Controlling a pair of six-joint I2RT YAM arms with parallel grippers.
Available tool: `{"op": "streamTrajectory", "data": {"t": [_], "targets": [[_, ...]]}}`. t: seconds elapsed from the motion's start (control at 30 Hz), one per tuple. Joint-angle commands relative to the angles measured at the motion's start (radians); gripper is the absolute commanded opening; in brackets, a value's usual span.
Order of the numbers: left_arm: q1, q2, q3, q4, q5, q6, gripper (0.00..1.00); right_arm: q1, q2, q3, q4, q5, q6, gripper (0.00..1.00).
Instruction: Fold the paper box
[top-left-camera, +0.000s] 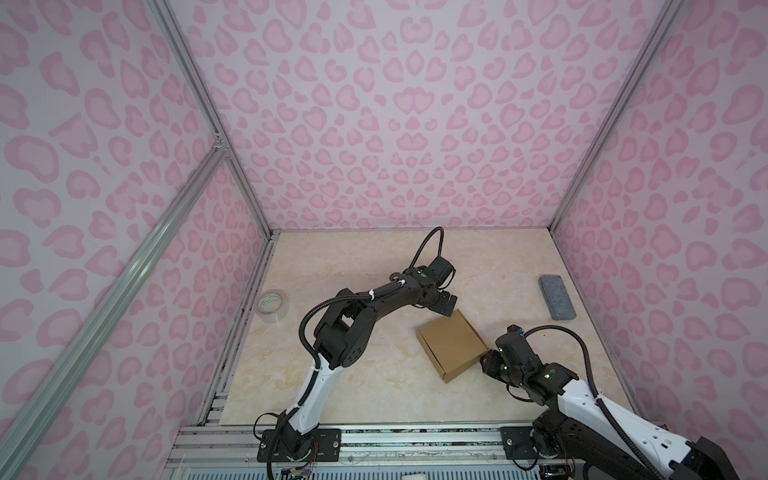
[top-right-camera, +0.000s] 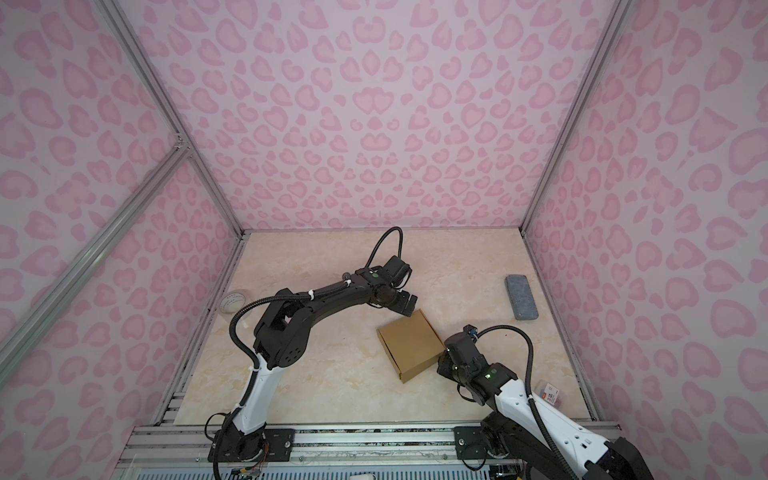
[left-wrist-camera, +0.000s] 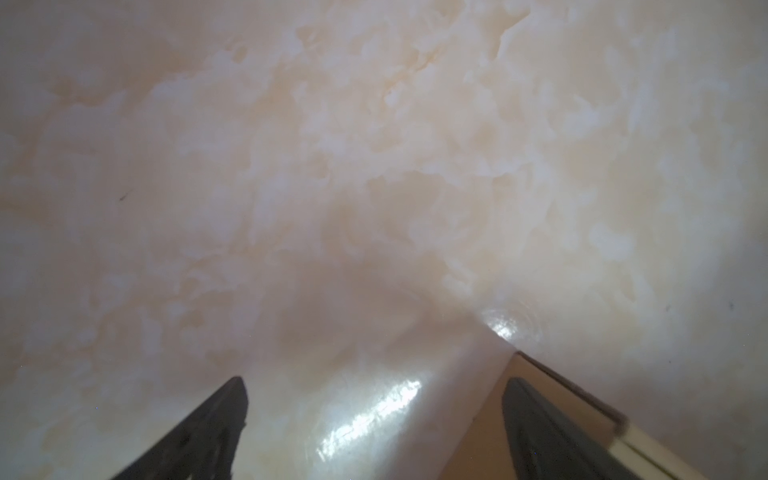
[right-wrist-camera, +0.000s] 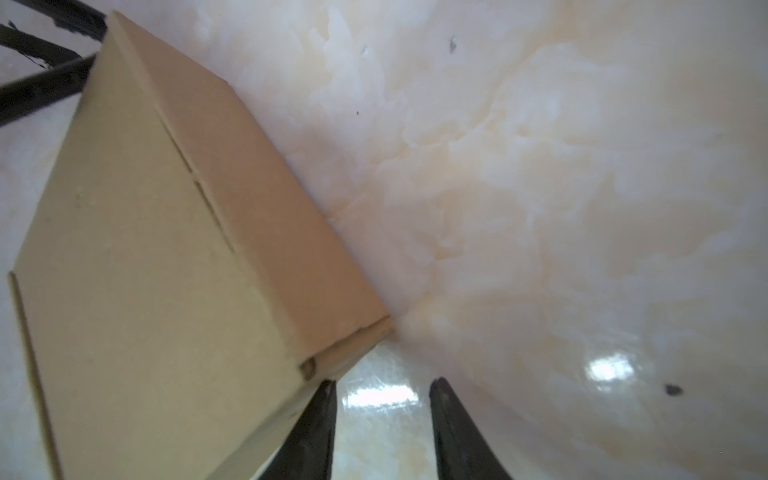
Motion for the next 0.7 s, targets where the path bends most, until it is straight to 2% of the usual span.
{"op": "streamTrajectory", "data": {"t": [0.0, 0.2, 0.33, 0.5, 0.67], "targets": [[0.010, -0.036, -0.021, -0.034, 0.009, -0.007, 0.98, 0.001, -0.060, -0.001, -0.087, 0.013, -0.003, 0.41], [0.021, -0.083, -0.059, -0.016, -0.019, -0.022, 0.99, 0.009, -0.130, 0.012, -0.192, -0.003, -0.013, 0.42], [0.023, -0.125, -0.096, 0.005, -0.034, -0.041, 0.99, 0.118, -0.153, 0.004, -0.192, -0.006, 0.049, 0.42], [0.025, -0.187, -0.166, 0.032, -0.054, -0.076, 0.99, 0.269, -0.105, 0.022, -0.154, 0.037, 0.098, 0.43], [0.041, -0.234, -0.272, 0.072, -0.057, -0.102, 0.99, 0.312, -0.003, 0.040, -0.066, -0.012, 0.069, 0.43]]}}
